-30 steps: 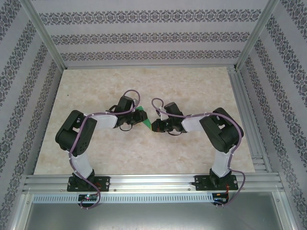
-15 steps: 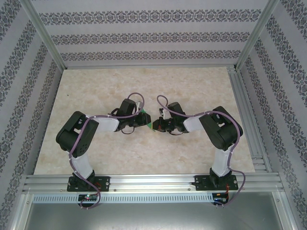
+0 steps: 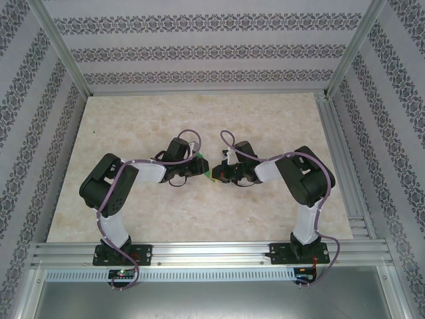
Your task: Fold a paper plane with a square sheet of paper (pick it up from the middle)
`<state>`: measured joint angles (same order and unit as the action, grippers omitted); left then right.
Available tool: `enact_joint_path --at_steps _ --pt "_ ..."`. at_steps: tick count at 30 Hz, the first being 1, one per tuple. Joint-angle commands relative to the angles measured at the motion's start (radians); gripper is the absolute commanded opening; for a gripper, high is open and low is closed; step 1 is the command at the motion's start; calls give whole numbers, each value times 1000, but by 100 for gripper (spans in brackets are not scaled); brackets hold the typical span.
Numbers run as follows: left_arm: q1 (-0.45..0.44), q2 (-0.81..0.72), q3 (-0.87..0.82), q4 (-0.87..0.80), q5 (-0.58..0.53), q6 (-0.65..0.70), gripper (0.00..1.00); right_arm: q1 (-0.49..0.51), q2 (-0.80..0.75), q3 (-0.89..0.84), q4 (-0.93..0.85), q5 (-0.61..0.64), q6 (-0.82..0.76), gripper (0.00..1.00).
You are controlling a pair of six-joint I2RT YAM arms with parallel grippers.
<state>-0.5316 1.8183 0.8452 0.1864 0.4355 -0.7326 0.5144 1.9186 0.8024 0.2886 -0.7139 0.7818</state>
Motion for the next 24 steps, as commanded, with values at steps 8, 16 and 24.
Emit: enact_joint_path --at_steps 8,16,24 --pt "-9 3 23 -58 -86 -9 30 -11 21 24 -95 22 -51 4" --pt "-9 7 19 -87 -122 -53 30 -5 -35 49 -144 -14 -176 17" --pt "-9 7 27 -112 -142 -92 30 26 -38 95 -281 35 -349 18"
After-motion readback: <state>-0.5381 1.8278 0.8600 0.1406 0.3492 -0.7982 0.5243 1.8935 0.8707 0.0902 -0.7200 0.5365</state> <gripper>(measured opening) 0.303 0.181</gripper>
